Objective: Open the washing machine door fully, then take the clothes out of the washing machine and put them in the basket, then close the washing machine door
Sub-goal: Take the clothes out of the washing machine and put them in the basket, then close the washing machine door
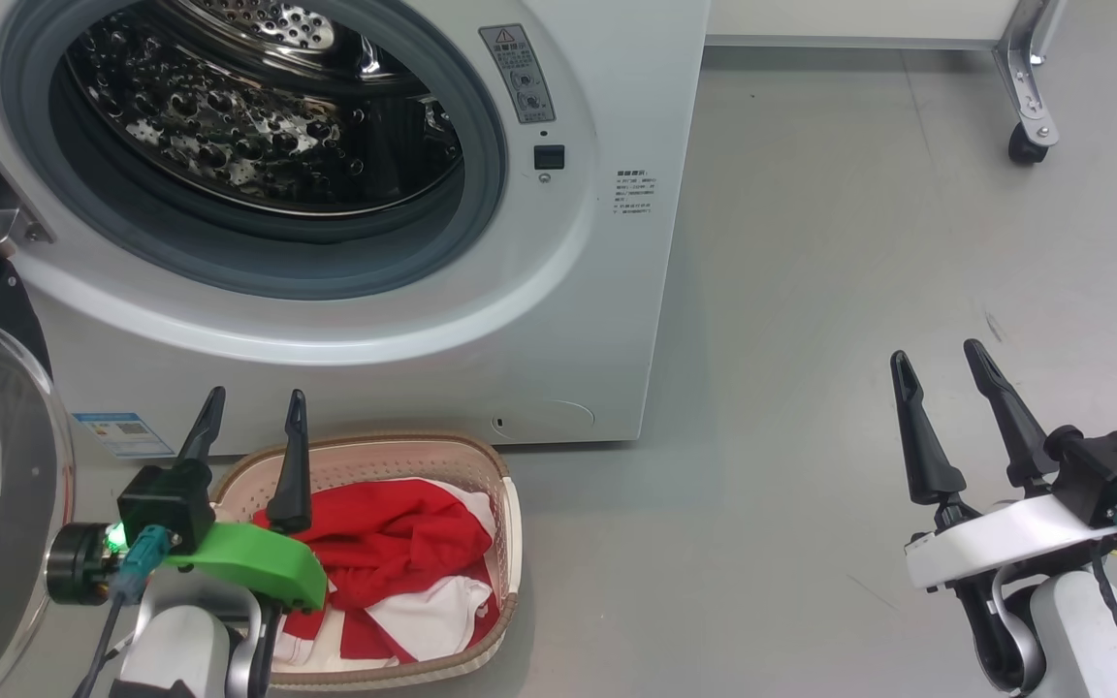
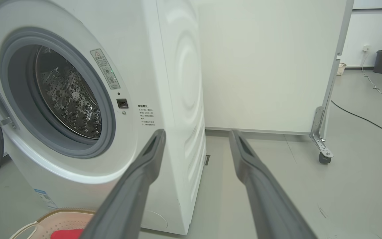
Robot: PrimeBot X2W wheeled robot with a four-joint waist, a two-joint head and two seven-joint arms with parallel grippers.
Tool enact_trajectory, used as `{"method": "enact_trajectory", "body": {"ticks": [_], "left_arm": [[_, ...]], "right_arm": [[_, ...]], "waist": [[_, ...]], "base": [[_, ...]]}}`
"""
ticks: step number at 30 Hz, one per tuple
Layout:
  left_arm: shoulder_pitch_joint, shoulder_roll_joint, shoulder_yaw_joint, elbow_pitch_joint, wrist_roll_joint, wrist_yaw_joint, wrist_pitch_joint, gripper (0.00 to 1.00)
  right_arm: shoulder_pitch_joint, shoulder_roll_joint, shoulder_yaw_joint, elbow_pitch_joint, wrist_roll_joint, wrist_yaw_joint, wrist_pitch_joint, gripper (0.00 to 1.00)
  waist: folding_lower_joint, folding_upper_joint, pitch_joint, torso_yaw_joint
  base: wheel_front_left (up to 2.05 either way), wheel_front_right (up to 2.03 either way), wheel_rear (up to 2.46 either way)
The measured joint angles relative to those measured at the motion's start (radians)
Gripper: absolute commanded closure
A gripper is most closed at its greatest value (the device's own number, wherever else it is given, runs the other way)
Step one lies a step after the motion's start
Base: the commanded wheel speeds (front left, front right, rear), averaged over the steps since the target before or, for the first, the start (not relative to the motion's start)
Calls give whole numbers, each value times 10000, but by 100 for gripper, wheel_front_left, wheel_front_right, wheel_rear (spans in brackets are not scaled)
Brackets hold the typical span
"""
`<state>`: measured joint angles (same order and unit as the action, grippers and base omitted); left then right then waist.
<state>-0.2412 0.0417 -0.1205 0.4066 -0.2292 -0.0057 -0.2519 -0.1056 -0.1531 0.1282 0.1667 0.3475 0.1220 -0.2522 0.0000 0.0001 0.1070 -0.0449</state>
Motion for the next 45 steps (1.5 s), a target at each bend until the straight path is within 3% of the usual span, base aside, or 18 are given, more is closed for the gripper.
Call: {"method": "enact_trajectory", "body": {"ticks": [19,45], "left_arm": [[827,-13,-8,-1237,-343,2,-2,0],[1055,-13,-211,-1774,-583,125,-2,0]], "right_arm": [[138,203,-148,-125,-56,0,0,0],[139,236,-190,-205,-59,0,0,0]], "waist": [[0,-1,-16,-98],[0,0,159,-111]], "base": [[0,0,0],[0,0,0]]}}
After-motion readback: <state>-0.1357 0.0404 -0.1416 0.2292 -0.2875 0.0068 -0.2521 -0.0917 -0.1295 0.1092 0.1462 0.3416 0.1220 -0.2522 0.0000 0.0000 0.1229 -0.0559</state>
